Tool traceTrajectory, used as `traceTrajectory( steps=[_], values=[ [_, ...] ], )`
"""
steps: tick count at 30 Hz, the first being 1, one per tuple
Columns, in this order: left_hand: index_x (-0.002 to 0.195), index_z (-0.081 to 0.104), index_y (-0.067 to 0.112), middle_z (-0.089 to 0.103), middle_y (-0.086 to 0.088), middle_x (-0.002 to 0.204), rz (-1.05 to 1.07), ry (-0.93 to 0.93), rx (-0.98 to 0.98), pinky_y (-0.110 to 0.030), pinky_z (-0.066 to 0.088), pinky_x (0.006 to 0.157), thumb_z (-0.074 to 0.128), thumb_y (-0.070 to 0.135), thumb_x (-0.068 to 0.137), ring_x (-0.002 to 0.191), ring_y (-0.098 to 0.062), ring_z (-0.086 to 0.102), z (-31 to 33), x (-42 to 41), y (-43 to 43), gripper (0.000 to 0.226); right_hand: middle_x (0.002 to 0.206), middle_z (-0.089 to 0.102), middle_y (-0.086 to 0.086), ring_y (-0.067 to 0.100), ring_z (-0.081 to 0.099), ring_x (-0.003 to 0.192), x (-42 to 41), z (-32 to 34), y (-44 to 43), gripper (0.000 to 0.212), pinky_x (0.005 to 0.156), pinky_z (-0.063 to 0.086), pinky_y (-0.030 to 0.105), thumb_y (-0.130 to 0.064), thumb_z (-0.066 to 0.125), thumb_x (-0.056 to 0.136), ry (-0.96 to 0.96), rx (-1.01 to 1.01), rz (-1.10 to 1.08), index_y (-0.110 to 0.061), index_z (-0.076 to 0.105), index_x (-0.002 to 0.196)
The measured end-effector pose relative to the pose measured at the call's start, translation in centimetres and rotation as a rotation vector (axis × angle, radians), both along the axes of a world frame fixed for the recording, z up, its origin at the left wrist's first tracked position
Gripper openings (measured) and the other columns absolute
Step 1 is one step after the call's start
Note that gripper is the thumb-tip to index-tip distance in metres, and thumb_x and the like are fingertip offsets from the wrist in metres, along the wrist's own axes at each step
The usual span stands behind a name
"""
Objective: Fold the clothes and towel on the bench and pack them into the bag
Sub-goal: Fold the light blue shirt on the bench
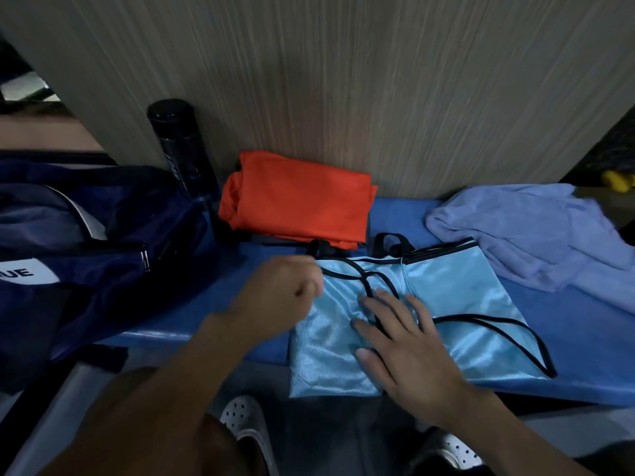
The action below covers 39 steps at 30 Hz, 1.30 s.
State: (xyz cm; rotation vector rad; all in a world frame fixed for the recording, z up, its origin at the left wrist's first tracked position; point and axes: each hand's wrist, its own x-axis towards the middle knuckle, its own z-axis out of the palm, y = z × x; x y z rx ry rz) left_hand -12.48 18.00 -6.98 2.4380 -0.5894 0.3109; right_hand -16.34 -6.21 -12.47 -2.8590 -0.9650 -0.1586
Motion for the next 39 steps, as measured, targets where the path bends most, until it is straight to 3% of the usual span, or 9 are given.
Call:
traceTrajectory(
  steps=[3, 7, 10, 12, 20, 24, 30, 35, 39],
  values=[
    [0.086, 0.069, 0.016, 0.062, 0.005, 0.088, -0.105, -0.103, 0.212, -0.034, 0.049, 0.072, 0.039, 0.013, 0.081, 0.084, -0.016, 0.055, -1.3, -0.6, -1.5, 0.03, 0.155, 0.034, -0.002, 0.021, 0.02, 0.148, -0.1, -0.1, 0.1, 0.051, 0.115, 0.023, 0.054, -0.051, 0.023, 0.102, 0.001, 0.005, -0.015, -0.025, 0.049, 0.138],
    [0.124, 0.063, 0.014, 0.055, -0.007, 0.131, 0.031, -0.109, 0.378, -0.045, 0.045, 0.096, 0.057, 0.011, 0.085, 0.122, -0.028, 0.049, -3.7, -0.1, -2.1, 0.039, 0.161, 0.024, 0.004, 0.026, 0.015, 0.15, -0.6, -1.2, -0.3, 0.059, 0.114, 0.025, 0.056, -0.056, 0.028, 0.1, 0.005, -0.115, -0.04, -0.023, 0.038, 0.149],
    [0.15, 0.039, 0.022, 0.031, -0.011, 0.158, 0.028, 0.041, 0.474, -0.043, 0.022, 0.12, 0.049, 0.021, 0.091, 0.145, -0.028, 0.026, -4.9, -0.1, -2.1, 0.06, 0.162, 0.022, 0.005, 0.026, 0.017, 0.15, -0.6, -1.4, -0.7, 0.061, 0.114, 0.025, 0.055, -0.056, 0.032, 0.098, 0.001, -0.137, -0.039, -0.024, 0.037, 0.15],
    [0.157, 0.025, 0.027, 0.016, -0.008, 0.165, 0.028, 0.065, 0.535, -0.038, 0.007, 0.124, 0.034, 0.036, 0.096, 0.152, -0.022, 0.011, -5.4, 0.0, -2.3, 0.062, 0.162, 0.022, 0.005, 0.026, 0.016, 0.15, -0.7, -1.4, -0.8, 0.062, 0.114, 0.025, 0.056, -0.056, 0.033, 0.098, -0.005, -0.122, -0.039, -0.023, 0.037, 0.15],
    [0.158, 0.017, 0.028, 0.003, -0.005, 0.167, 0.104, 0.049, 0.618, -0.043, 0.004, 0.124, 0.024, 0.056, 0.096, 0.154, -0.021, -0.002, -6.1, -0.2, -3.7, 0.069, 0.155, 0.037, 0.006, 0.027, 0.028, 0.146, -0.3, 0.2, -0.8, 0.053, 0.114, 0.022, 0.059, -0.049, 0.031, 0.099, -0.152, -0.009, -0.141, -0.023, 0.047, 0.142],
    [0.158, 0.02, 0.025, 0.009, -0.006, 0.167, 0.117, 0.04, 0.631, -0.046, 0.005, 0.123, 0.024, 0.058, 0.096, 0.154, -0.023, 0.001, -5.9, -0.2, -4.4, 0.071, 0.117, 0.062, 0.002, 0.027, 0.057, 0.109, 0.6, 0.5, -1.8, 0.039, 0.091, 0.036, 0.04, -0.04, 0.044, 0.091, -0.217, 0.157, -0.306, -0.016, 0.065, 0.113],
    [0.156, 0.029, 0.025, 0.021, -0.008, 0.164, 0.141, 0.028, 0.627, -0.053, 0.018, 0.12, 0.032, 0.059, 0.094, 0.152, -0.03, 0.013, -5.9, -0.2, -5.5, 0.07, 0.087, 0.067, -0.004, 0.024, 0.059, 0.085, 0.6, 0.3, -0.7, 0.043, 0.077, 0.032, 0.038, -0.052, 0.049, 0.085, -0.164, 0.183, -0.403, -0.018, 0.067, 0.104],
    [0.156, 0.028, 0.025, 0.018, -0.008, 0.165, 0.179, 0.047, 0.641, -0.053, 0.015, 0.121, 0.03, 0.058, 0.094, 0.153, -0.031, 0.011, -6.1, 0.1, -6.2, 0.07, 0.07, 0.064, -0.01, 0.019, 0.057, 0.076, 1.2, -0.1, -0.9, 0.022, 0.074, 0.027, 0.035, -0.021, 0.078, 0.073, -0.151, 0.247, -0.428, -0.023, 0.067, 0.091],
    [0.157, 0.025, 0.025, 0.015, -0.008, 0.166, 0.183, 0.058, 0.642, -0.055, 0.011, 0.121, 0.025, 0.061, 0.093, 0.153, -0.032, 0.008, -6.2, 0.1, -6.8, 0.073, 0.073, 0.062, -0.01, 0.02, 0.056, 0.076, 1.0, 0.2, -1.0, 0.013, 0.075, 0.026, 0.034, -0.019, 0.059, 0.076, -0.207, 0.275, -0.411, -0.023, 0.066, 0.086]
  ],
)
